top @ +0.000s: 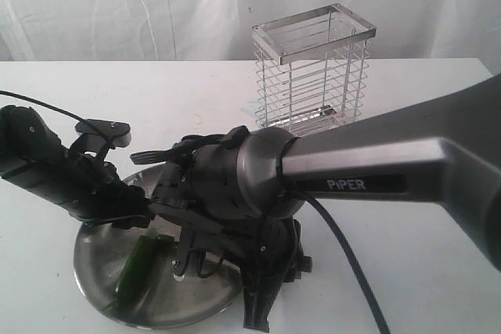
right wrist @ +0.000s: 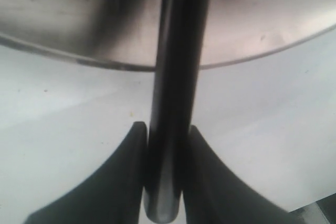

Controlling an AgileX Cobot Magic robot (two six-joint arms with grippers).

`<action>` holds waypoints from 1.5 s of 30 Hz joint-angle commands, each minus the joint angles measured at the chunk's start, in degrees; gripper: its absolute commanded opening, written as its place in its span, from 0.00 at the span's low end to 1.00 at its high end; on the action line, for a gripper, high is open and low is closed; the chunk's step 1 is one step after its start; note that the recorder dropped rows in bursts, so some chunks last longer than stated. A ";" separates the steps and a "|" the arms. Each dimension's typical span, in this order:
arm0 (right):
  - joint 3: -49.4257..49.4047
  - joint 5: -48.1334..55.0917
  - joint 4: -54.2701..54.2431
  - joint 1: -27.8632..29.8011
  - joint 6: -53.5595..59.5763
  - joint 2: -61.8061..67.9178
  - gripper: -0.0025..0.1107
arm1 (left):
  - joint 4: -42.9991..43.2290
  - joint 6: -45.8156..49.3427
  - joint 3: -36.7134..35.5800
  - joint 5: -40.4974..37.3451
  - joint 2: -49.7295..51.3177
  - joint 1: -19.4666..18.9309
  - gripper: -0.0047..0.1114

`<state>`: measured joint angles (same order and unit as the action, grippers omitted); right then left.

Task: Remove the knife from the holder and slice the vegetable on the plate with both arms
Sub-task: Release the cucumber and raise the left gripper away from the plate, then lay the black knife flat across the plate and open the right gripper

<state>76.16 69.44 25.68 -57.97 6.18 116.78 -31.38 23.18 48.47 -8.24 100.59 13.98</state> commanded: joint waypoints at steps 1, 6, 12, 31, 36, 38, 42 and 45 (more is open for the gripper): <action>-0.36 0.52 1.81 -0.24 0.10 -1.37 0.02 | -0.30 -0.29 -1.06 -3.39 2.17 0.59 0.56; -0.36 0.52 3.19 1.58 -2.82 -1.61 0.02 | -0.30 -0.29 -1.06 -3.99 2.17 0.59 0.56; -0.25 0.52 3.72 4.82 -7.41 -1.82 0.02 | 0.20 -0.41 -0.96 -3.96 -2.51 0.49 0.56; 5.07 -11.14 -7.87 4.82 -5.88 -1.35 0.02 | 2.75 -2.35 -1.07 -5.96 -23.84 -5.95 0.56; 6.03 -14.97 -9.55 4.82 -5.75 0.47 0.02 | 2.75 -2.45 -1.07 -7.34 -24.19 -5.95 0.56; 6.55 -15.13 -9.67 4.82 -5.75 1.58 0.02 | 2.75 -2.45 -1.07 -8.11 -24.19 -5.95 0.56; 6.66 -14.92 -10.28 4.82 -4.95 3.46 0.06 | 2.75 -2.45 -1.07 -9.55 -24.32 -5.95 0.56; 6.66 -15.90 -11.15 4.82 -4.21 3.69 0.17 | 2.75 -2.45 -1.07 -9.84 -25.17 -5.95 0.56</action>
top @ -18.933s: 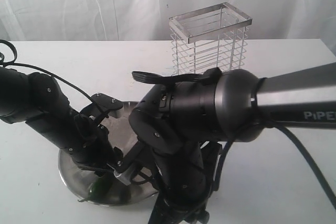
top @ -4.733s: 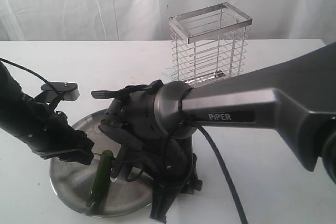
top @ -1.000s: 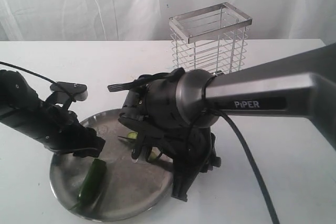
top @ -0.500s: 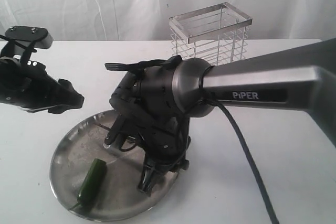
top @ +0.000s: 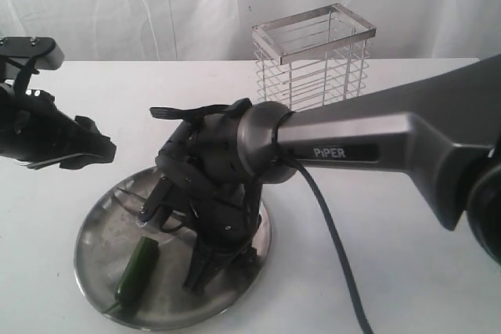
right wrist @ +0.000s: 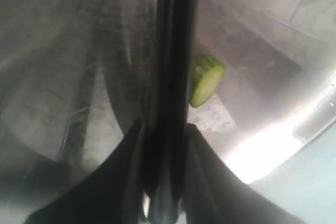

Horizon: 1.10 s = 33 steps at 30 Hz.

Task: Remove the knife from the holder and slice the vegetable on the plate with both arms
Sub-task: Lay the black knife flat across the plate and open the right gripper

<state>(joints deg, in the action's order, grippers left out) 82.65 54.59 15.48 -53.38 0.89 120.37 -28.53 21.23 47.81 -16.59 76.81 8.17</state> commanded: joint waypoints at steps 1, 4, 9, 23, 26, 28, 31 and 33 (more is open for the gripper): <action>0.17 -1.88 -0.95 0.23 0.80 0.10 0.23 | -0.09 -0.50 -0.41 -1.49 -1.66 -0.14 0.56; 0.17 -3.10 -0.79 0.23 0.34 0.10 0.35 | -0.09 -0.50 -0.41 -2.33 -2.67 -0.14 0.56; 0.17 -5.10 -0.34 0.23 -1.48 -1.40 0.42 | 0.15 -0.50 -0.41 -4.17 -4.26 -0.14 0.56; -11.91 -19.14 -1.55 0.23 -10.62 -22.21 0.14 | 0.28 -0.50 -4.90 -5.86 -14.30 -0.14 0.27; -18.57 -27.59 -6.05 0.23 -11.79 -28.83 0.02 | 0.28 -0.50 -7.19 -5.96 -17.61 -0.14 0.19; -23.51 -33.32 -9.20 0.12 -11.67 -33.84 0.02 | 0.28 -0.67 -8.32 -6.10 -19.72 -0.14 0.15; -29.15 -41.17 -11.62 -0.69 -11.67 -40.68 0.02 | 0.28 -0.83 -8.69 -7.36 -22.65 -0.14 0.09; -31.35 -43.24 -13.28 -0.87 -11.67 -44.66 0.02 | 0.28 -0.61 -8.69 -9.43 -24.09 -0.14 0.06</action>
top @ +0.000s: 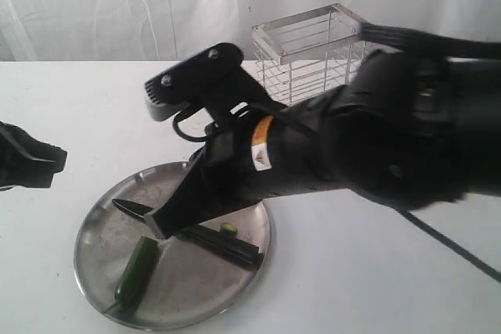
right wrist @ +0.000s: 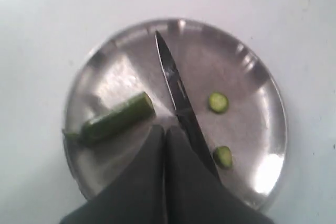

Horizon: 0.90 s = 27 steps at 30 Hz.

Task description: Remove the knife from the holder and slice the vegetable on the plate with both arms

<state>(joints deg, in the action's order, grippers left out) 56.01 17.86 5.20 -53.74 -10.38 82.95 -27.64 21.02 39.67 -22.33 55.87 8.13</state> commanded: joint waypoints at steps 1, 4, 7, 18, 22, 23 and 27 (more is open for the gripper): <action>-5.24 -6.62 -3.41 -0.51 -0.40 -9.21 0.02 | -0.61 -0.25 -0.56 -4.02 -3.62 -0.10 0.06; -5.53 -3.45 -3.27 -0.51 -0.40 -14.10 0.02 | -0.61 -0.25 -0.56 -4.13 -3.94 -0.10 0.06; -5.53 -3.27 -3.27 -0.51 -0.40 -17.33 0.02 | -0.61 -0.25 -0.56 -4.16 -3.82 -0.10 0.06; -5.53 -3.37 -3.27 -0.51 -0.40 -22.21 0.02 | -0.61 -0.25 -0.56 -4.16 -3.82 -0.10 0.06; -5.53 -0.74 2.03 0.30 4.80 -24.11 0.02 | -0.61 -0.25 -0.56 -4.30 -3.82 -0.10 0.06; -6.26 -0.31 2.21 1.18 5.09 -25.23 0.02 | -0.61 -0.25 -0.56 -4.31 -3.92 -0.10 0.06; -13.56 -4.12 0.57 6.16 5.09 -32.19 0.02 | -0.61 -0.25 -0.56 -4.19 -3.92 -0.10 0.06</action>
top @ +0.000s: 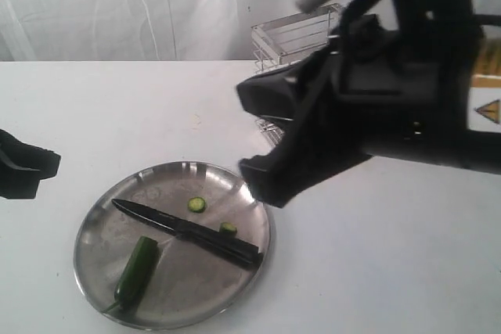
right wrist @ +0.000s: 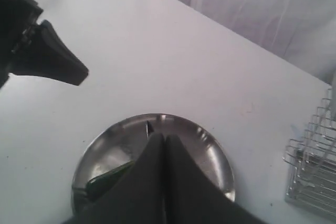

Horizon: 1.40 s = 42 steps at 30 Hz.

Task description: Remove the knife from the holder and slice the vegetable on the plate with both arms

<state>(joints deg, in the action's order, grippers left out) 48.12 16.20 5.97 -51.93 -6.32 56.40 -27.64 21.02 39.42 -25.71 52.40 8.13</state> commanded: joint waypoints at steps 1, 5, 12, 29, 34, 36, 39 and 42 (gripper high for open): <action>-7.68 -4.16 -0.20 5.63 1.14 -7.39 0.02 | -0.61 -0.25 -0.30 -0.81 -0.46 -0.10 0.06; -17.86 -6.25 -0.20 12.82 1.84 -16.84 0.02 | -0.61 -0.25 -0.30 -0.81 -0.46 -0.10 0.06; -33.86 -6.05 -2.53 23.59 1.84 -34.84 0.02 | -0.61 -0.25 -0.30 -0.81 -0.46 -0.10 0.06; -48.12 -1.23 -2.53 36.00 2.24 -56.40 0.02 | -0.61 -0.25 -0.30 -0.81 -0.46 -0.10 0.06; -48.12 0.33 -2.61 36.69 2.24 -56.40 0.02 | -0.61 -0.25 -0.30 -0.81 -0.46 -0.10 0.06; -48.12 0.91 -2.76 36.69 2.75 -56.40 0.02 | -0.61 -0.25 -0.30 -0.81 -0.46 -0.10 0.06; -48.12 1.04 -2.76 36.69 3.58 -56.40 0.02 | -0.61 -0.25 -0.30 -0.81 -0.46 -0.10 0.06; -48.12 1.04 -2.76 36.69 3.48 -56.40 0.02 | -0.61 -0.25 -0.30 -0.81 -0.46 -0.10 0.06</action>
<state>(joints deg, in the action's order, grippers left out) 0.40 17.31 3.28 -15.61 -3.51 0.34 -27.64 21.02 39.42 -25.92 52.40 8.13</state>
